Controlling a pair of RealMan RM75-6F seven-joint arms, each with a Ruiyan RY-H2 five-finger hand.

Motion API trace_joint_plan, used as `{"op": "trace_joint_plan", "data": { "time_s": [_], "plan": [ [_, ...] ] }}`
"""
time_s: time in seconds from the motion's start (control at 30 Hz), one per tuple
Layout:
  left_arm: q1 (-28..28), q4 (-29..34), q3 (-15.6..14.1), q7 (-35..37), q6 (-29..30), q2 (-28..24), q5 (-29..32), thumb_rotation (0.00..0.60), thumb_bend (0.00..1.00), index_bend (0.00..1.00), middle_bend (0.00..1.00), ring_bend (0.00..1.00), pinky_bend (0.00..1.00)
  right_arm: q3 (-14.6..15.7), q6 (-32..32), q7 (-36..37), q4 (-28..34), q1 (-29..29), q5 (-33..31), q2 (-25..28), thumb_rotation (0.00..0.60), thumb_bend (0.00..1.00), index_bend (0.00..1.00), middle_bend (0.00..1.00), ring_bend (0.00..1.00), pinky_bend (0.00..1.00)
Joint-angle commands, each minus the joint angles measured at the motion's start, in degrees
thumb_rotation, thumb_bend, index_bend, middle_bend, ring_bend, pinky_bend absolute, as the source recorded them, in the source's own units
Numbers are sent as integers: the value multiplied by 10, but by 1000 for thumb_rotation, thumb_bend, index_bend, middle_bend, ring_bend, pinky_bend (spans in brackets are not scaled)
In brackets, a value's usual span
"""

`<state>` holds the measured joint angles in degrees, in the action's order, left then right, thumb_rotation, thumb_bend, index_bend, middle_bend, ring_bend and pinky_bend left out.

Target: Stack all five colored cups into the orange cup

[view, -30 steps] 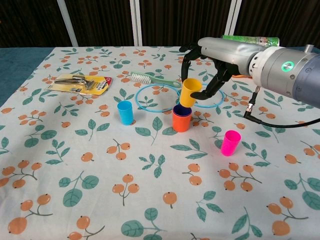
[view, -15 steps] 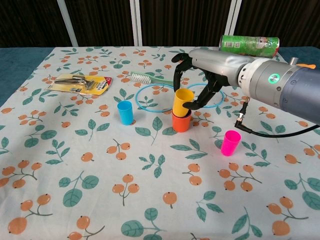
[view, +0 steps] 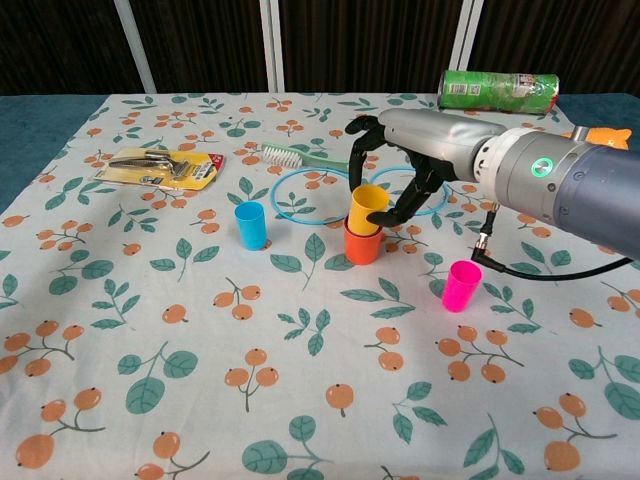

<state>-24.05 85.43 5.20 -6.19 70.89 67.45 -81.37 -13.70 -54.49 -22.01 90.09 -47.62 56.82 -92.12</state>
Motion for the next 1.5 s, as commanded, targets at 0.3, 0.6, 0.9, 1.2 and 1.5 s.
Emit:
{"op": "trace_joint_plan", "data": {
  "time_s": [0.3,0.6,0.9,1.2,1.5],
  "plan": [
    [-14,15,1,-14,-19,1,-4,600,132,76,0,0,0,9,9,-34,36,-4,-49,44,600,386,0,0,0,107],
    [-57,67,11,-67,-78,4,6,600,132,122,0,0,0,25,-73,-7,88,57,11,126,600,386,6,0,0,106],
    [-103,101,22,-123,-163,27,84,600,109,130,0,0,0,85,-166,54,113,152,126,203,600,387,6,0,0,105],
    [-160,82,37,-146,-231,72,154,600,109,185,0,0,0,119,-226,105,101,223,174,233,600,387,6,0,0,105],
    [-204,48,52,-188,-235,128,210,600,162,258,0,0,0,115,-221,125,80,242,178,237,600,387,6,0,0,105]
  ]
}}
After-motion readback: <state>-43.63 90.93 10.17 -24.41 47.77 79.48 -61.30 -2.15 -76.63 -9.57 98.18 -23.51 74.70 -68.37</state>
